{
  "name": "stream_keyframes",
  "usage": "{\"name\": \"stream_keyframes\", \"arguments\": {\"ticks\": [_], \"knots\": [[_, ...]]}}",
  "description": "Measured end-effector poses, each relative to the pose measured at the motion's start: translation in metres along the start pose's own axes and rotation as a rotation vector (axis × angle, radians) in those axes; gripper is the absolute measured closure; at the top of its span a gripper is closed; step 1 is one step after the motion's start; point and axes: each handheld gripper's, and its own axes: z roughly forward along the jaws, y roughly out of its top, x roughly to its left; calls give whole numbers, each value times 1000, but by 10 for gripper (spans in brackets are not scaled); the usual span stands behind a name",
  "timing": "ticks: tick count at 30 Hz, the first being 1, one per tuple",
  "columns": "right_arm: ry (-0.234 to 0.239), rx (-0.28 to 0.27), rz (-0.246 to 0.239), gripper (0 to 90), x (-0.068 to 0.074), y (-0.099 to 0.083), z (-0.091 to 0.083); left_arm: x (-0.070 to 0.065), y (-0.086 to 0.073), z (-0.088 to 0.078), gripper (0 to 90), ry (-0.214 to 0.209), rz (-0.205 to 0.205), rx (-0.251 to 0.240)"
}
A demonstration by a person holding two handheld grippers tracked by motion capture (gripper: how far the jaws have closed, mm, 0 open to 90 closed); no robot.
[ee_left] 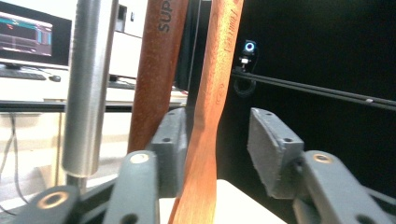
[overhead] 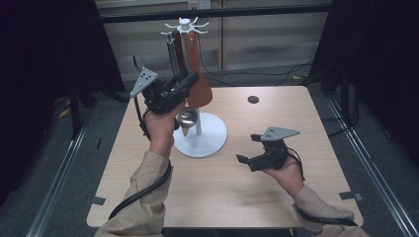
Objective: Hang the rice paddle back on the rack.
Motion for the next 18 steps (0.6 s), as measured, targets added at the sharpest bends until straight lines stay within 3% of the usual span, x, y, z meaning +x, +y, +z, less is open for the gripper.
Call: {"name": "stream_keyframes", "arguments": {"ticks": [8, 11, 18], "knots": [[6, -2, -6, 67, 2, 1, 1, -3, -9, -8, 420, 20, 5, 2], [7, 2, -5, 67, 2, 0, 1, -4, -15, -11, 327, 60, 24, 17], [-2, -4, -10, 68, 2, 2, 0, -8, -23, -14, 199, 53, 28, 35]]}}
